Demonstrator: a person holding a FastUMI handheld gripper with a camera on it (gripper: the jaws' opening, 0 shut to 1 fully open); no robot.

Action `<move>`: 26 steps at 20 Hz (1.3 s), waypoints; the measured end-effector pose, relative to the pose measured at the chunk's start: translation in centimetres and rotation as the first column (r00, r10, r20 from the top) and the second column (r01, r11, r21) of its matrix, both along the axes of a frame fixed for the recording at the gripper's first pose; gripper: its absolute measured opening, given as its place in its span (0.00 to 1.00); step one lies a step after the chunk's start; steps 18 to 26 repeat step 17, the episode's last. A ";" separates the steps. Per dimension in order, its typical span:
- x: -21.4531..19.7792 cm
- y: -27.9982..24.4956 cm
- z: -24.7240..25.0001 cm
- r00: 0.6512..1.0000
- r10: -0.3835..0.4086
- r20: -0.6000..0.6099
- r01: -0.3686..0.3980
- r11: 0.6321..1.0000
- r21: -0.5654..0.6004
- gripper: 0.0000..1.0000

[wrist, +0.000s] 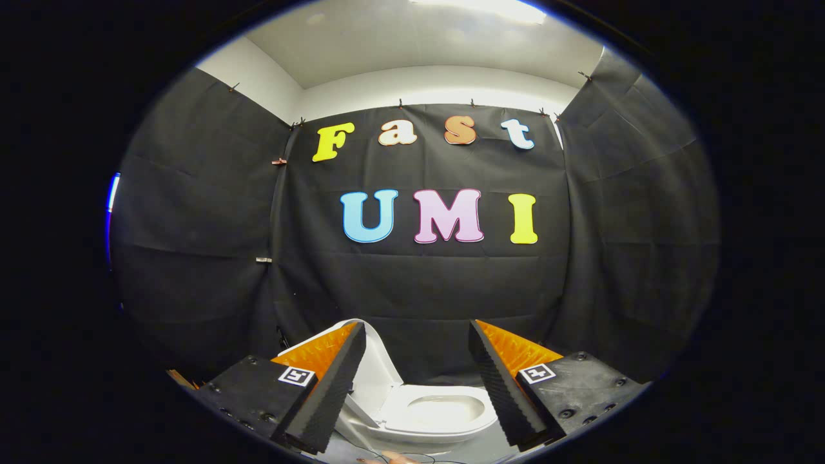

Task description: Open the toilet lid.

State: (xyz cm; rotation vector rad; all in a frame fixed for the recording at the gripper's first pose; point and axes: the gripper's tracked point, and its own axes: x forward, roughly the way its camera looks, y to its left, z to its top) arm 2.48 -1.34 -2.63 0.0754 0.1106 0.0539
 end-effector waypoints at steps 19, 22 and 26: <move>0.0 0.7 -0.2 1.000 0.006 -0.009 -0.007 1.000 -0.017 0.99; 0.0 0.7 -0.2 1.000 0.006 -0.009 -0.007 1.000 -0.017 0.99; 0.0 0.7 -0.2 1.000 0.006 -0.009 -0.007 1.000 -0.017 0.99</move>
